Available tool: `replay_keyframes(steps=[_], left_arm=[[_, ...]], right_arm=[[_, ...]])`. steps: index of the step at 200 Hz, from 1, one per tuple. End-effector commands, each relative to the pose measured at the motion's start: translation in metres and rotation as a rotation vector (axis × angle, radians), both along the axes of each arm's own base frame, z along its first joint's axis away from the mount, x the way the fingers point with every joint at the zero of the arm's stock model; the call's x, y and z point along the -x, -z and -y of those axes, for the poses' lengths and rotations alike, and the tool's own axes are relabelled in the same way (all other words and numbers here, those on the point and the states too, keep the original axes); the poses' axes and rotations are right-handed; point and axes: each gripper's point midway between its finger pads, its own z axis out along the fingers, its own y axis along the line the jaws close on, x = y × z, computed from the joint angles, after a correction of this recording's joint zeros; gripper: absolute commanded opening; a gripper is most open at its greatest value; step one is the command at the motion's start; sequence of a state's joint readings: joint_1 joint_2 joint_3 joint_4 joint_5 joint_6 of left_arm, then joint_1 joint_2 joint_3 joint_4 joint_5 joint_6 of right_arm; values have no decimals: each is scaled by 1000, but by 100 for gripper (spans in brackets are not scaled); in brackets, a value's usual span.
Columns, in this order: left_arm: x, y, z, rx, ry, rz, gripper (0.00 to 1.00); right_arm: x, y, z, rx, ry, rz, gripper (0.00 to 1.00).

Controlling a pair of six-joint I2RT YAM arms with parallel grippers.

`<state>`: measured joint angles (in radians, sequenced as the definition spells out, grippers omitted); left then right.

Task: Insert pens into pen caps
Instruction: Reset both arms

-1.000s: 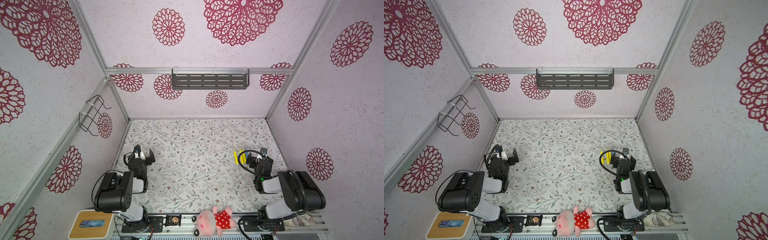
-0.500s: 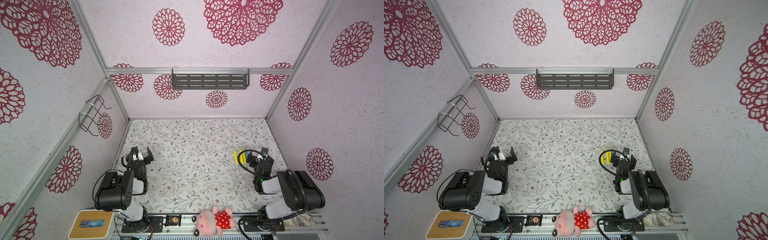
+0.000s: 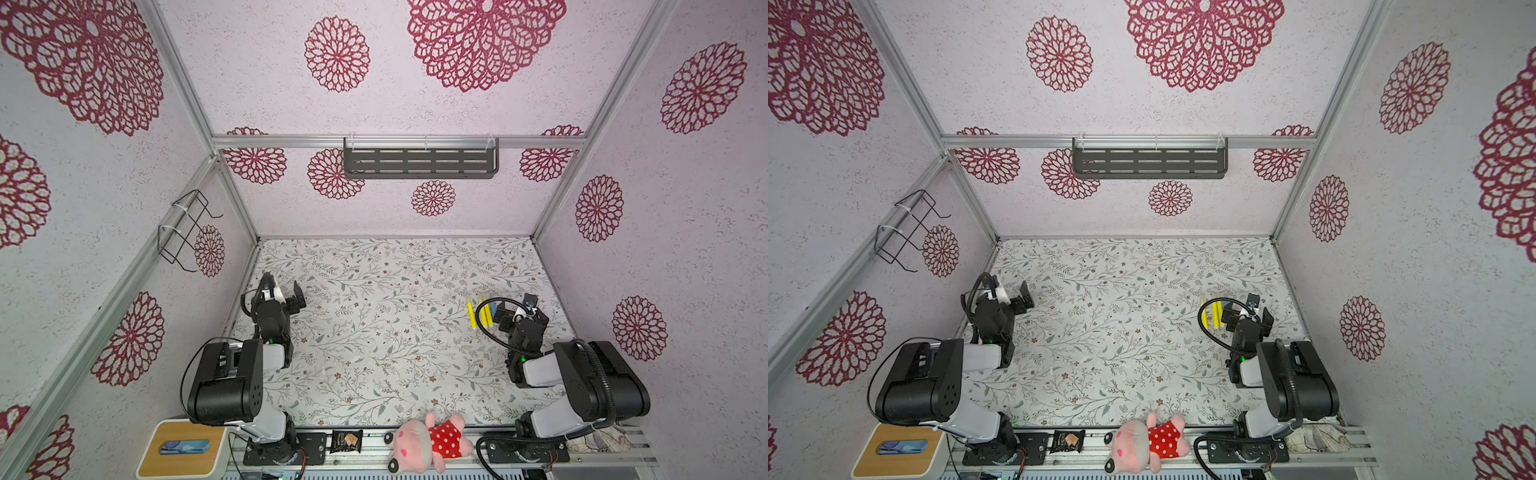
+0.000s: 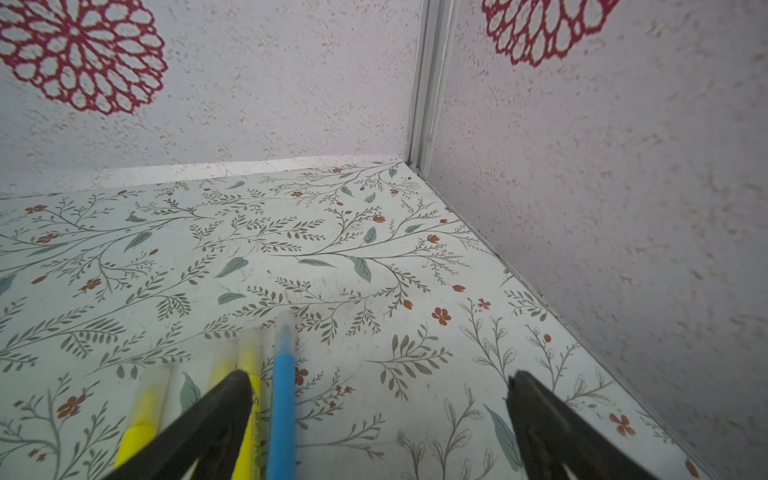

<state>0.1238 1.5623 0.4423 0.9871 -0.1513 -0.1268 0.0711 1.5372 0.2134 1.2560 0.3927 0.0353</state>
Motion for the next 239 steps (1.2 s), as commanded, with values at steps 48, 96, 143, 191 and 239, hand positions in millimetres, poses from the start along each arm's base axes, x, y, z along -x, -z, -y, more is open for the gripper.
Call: replay_keyframes(steps=[48,96,143,191,239], left_arm=[[6,34,1,37,25,-135,99],[7,35,-1,59,38,-132,99],[9,32,5,32,44,-124,99],[7,35,1,61,49,-134,99],[8,32,2,46,43,-125,99]], right_arm=[[-7,-4,3,-7,22,4,99],[-7,-3,3,-8,20,3,99],[-7,-3,4,-14,22,1,99],[-7,-3,4,-12,20,1,99],[-6,-4,5,-8,23,7,99]])
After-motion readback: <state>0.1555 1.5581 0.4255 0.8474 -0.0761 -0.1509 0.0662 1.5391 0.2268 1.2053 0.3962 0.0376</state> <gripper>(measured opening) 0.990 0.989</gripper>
